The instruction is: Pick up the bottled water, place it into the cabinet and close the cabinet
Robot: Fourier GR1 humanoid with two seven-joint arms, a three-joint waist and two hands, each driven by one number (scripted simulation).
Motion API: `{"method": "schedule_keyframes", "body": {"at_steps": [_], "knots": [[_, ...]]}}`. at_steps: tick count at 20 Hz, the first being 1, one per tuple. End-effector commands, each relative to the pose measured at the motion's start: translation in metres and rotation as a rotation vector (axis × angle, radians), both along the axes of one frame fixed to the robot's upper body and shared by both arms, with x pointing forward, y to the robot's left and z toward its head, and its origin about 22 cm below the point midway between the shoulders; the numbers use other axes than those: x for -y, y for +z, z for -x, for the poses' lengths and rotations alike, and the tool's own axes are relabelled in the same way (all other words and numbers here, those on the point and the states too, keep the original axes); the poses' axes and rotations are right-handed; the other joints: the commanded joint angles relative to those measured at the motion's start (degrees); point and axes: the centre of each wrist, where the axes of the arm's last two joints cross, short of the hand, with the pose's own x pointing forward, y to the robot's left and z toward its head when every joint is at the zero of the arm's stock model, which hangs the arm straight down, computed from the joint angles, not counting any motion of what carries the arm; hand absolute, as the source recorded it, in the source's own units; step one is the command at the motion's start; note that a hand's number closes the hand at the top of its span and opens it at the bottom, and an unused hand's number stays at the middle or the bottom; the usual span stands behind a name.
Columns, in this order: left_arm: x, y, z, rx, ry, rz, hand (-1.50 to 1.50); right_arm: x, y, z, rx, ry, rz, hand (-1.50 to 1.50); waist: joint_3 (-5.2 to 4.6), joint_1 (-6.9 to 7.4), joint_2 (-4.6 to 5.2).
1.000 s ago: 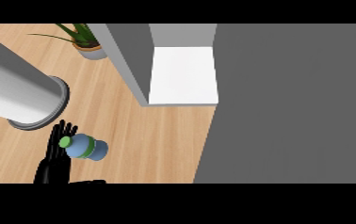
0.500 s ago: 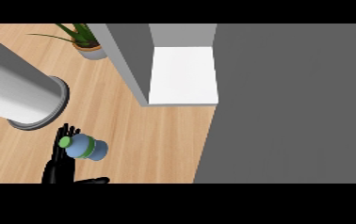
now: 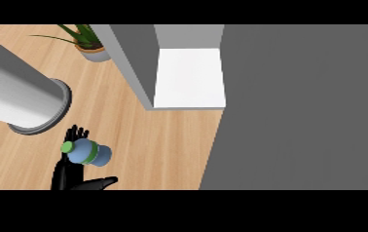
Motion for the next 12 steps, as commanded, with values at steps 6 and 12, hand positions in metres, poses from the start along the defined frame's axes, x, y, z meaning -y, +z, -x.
{"method": "schedule_keyframes", "body": {"at_steps": [6, 12], "knots": [[0.011, -0.011, 0.002, 0.096, -0.047, 0.137, 1.50, -0.001, 0.007, 0.014, 0.053, -0.032, 0.010, -1.50, -0.02, 0.18, -0.06], [-0.001, -0.007, -0.011, 0.096, -0.081, 0.154, 1.50, 0.014, 0.009, 0.006, 0.060, -0.048, 0.016, -1.50, 0.03, 0.09, 0.09]]}}
